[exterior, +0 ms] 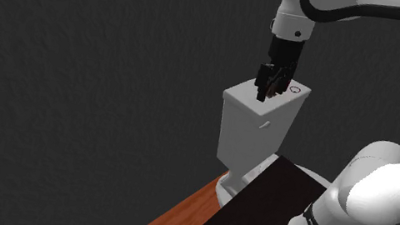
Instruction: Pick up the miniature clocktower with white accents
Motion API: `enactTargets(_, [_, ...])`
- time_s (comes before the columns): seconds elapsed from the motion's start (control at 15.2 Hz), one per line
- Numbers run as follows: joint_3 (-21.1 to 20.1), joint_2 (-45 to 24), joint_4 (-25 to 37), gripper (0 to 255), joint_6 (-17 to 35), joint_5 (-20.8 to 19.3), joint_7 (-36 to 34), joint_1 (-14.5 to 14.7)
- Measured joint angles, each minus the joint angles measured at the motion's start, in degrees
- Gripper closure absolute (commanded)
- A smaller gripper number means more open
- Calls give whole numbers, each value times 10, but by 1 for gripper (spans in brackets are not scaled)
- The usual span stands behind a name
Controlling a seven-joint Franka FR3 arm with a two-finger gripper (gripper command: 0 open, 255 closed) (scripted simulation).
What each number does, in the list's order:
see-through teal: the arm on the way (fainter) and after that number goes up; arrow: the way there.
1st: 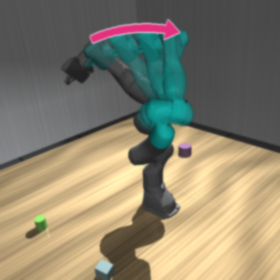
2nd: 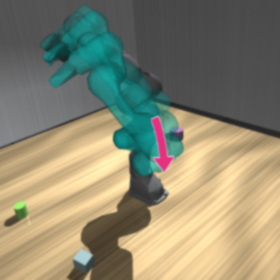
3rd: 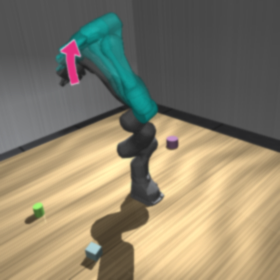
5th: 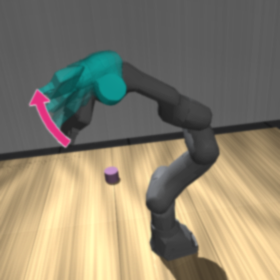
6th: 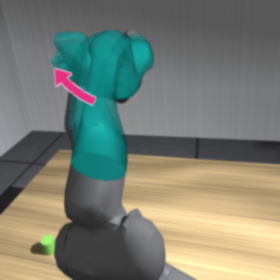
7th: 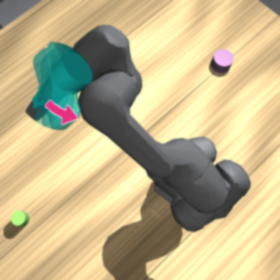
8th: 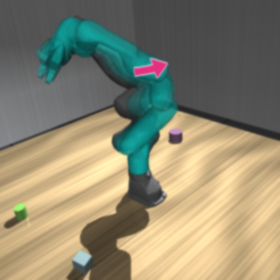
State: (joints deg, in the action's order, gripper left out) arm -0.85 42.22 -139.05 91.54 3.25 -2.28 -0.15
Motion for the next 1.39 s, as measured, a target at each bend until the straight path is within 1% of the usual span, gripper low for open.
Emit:
enactTargets(0.13, [4,2,-3,0,4,-5,4,-3])
enactTargets(0.26, [19,-8,-4,0,26,-21,20,-13])
enactTargets(0.66, [67,-43,-13,0,112,-69,69,-45])
enactTargets(0.86, [96,-67,-4,0,152,-91,97,-62])
enactTargets(1.12, [132,-113,10,0,217,-109,130,-78])
enactTargets(1.39, [167,-158,31,0,275,-118,162,-90])
